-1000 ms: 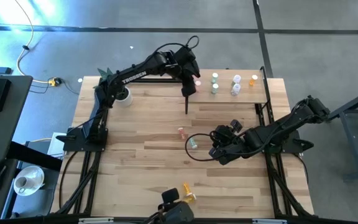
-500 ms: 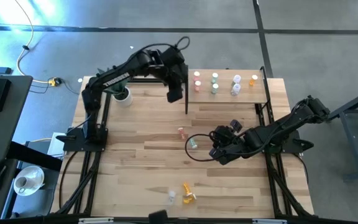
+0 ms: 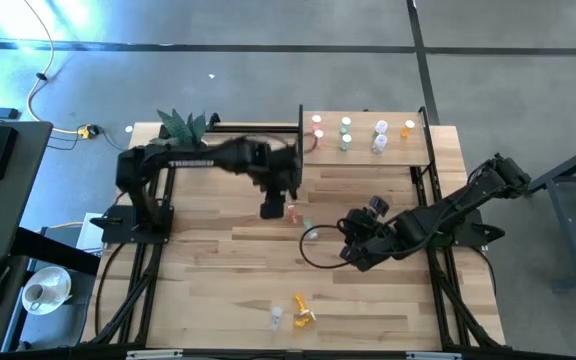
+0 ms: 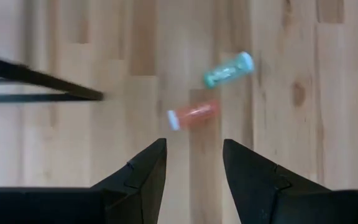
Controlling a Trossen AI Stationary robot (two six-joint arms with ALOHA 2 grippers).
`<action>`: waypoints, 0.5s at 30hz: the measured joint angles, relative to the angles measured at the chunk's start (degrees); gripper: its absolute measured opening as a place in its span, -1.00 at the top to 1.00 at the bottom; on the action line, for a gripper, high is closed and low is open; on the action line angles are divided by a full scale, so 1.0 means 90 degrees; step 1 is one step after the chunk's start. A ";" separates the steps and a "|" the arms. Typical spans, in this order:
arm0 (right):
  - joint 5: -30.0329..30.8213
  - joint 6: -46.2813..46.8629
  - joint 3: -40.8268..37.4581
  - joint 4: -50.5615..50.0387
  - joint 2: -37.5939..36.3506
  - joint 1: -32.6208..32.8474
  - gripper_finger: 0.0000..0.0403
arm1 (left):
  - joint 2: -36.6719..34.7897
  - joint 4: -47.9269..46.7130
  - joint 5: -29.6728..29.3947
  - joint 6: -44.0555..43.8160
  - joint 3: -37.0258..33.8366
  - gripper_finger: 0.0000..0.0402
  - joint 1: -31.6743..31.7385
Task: Pick and place medicine bottles onto shelf by color
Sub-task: Put the top orange pill bottle on the shelf aligned with the other orange pill bottle
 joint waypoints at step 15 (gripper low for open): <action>-0.0002 0.0119 0.0000 0.0005 0.0000 0.0005 0.14 | -0.0432 0.3034 0.0010 0.0540 -0.2551 0.26 -0.2458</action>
